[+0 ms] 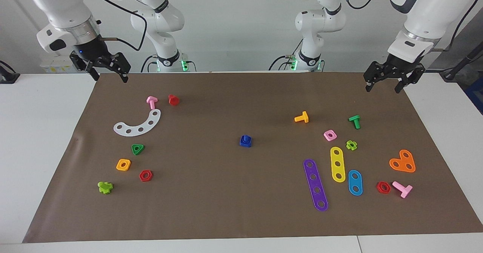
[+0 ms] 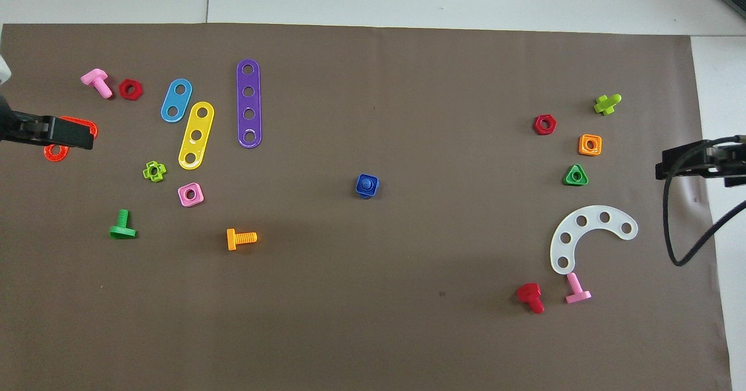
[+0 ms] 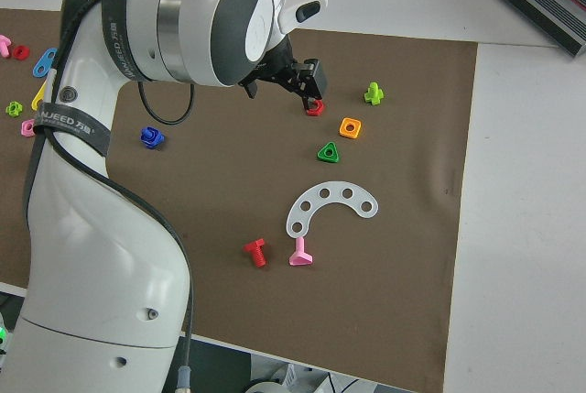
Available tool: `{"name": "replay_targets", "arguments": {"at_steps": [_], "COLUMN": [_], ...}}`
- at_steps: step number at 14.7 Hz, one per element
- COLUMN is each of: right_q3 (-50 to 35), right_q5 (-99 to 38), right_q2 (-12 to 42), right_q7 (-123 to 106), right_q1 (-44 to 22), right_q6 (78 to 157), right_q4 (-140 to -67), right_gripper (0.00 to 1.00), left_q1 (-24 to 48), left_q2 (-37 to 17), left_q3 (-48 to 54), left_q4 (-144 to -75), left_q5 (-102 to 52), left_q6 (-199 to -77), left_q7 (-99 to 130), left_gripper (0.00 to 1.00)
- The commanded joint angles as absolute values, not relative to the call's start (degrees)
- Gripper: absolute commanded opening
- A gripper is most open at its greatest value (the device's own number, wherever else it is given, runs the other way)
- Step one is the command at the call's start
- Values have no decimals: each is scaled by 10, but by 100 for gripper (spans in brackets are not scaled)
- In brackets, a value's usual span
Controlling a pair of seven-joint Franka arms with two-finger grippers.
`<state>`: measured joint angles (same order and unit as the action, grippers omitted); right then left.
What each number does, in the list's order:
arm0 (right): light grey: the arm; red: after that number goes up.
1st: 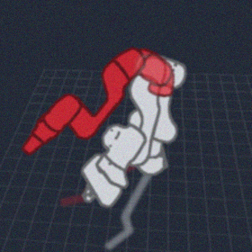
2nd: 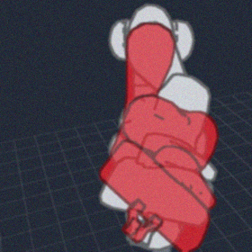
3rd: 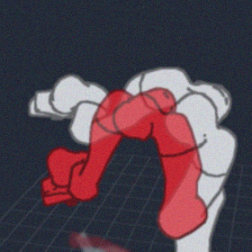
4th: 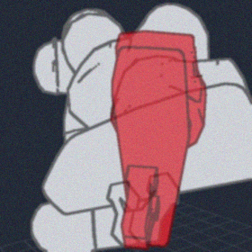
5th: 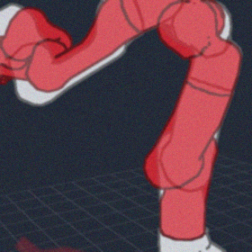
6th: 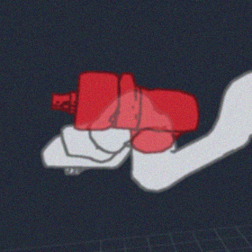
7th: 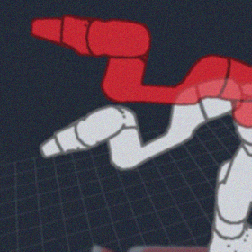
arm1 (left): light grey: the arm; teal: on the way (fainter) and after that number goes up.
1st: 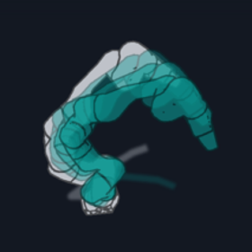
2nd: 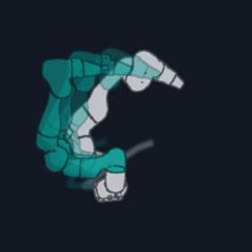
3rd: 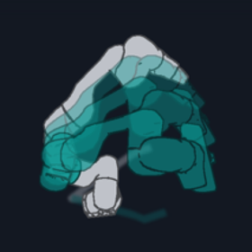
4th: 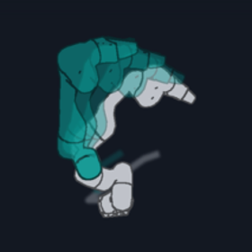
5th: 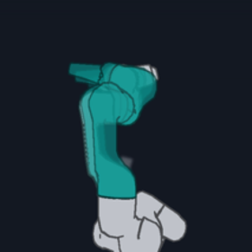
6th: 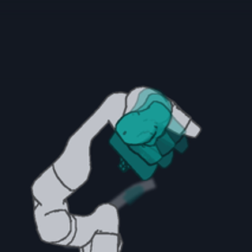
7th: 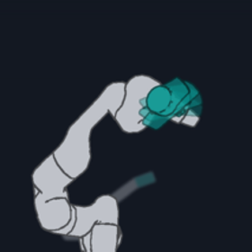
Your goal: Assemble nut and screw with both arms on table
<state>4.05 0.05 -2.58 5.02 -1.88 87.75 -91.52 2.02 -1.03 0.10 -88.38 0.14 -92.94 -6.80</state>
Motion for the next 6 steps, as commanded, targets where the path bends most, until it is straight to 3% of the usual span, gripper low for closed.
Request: {"name": "replay_targets", "arguments": {"at_steps": [1, 6], "right_q3": [38, 38], "right_q5": [-11, -11], "right_q2": [-39, -39], "right_q7": [37, 37], "right_q1": [-12, -12], "right_q6": [885, 885], "right_q4": [-930, -929], "right_gripper": [100, 100], "left_q1": [14, 13], "left_q2": [-23, -23], "left_q3": [5, 5], "left_q4": [-863, -865], "left_q5": [-2, -2], "left_q6": [-905, -904], "left_q7": [-75, -75], "left_gripper": [100, 100]}}
